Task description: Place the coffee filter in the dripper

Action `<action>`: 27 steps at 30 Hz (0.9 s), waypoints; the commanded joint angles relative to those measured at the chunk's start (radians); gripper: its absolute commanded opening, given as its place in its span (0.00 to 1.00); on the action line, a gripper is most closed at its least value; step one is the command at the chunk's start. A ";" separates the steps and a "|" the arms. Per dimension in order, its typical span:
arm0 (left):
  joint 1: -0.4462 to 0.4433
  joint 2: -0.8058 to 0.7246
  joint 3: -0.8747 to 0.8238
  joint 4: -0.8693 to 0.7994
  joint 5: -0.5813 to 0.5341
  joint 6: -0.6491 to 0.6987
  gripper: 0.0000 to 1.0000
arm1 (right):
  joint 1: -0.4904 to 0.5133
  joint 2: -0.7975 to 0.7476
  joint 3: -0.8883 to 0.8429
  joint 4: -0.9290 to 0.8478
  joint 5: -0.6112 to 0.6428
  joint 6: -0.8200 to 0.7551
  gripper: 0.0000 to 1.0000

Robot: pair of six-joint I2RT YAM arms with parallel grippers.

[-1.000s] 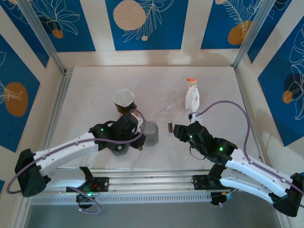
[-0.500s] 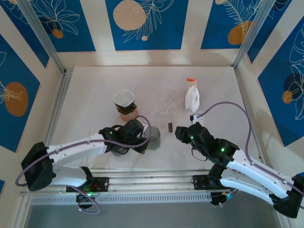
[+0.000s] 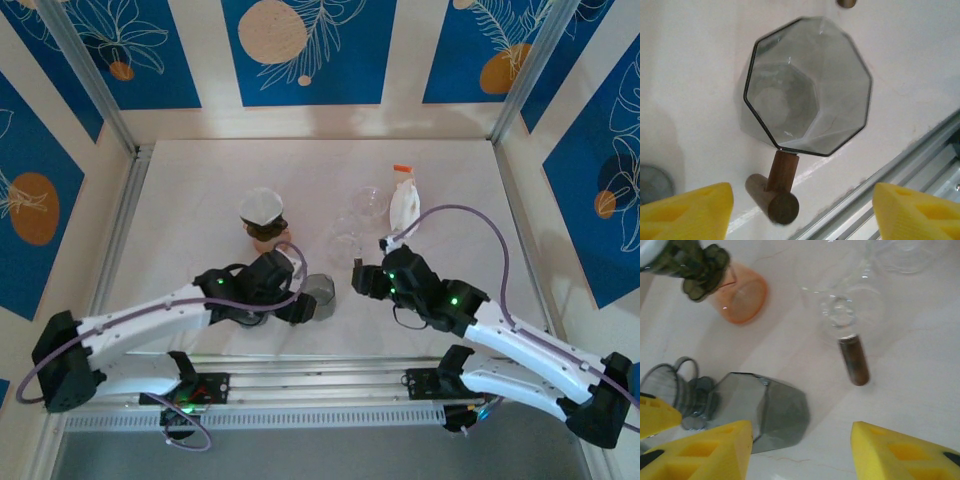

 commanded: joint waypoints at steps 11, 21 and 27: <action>-0.004 -0.432 0.102 -0.246 -0.494 -0.022 1.00 | 0.147 0.649 0.513 -0.016 -0.319 -0.208 0.54; -0.004 -0.625 0.021 -0.264 -0.559 -0.054 1.00 | 0.188 0.990 0.774 -0.159 -0.240 -0.174 0.51; -0.004 -0.666 -0.014 -0.261 -0.570 -0.067 1.00 | 0.191 1.069 0.823 -0.151 -0.315 -0.184 0.47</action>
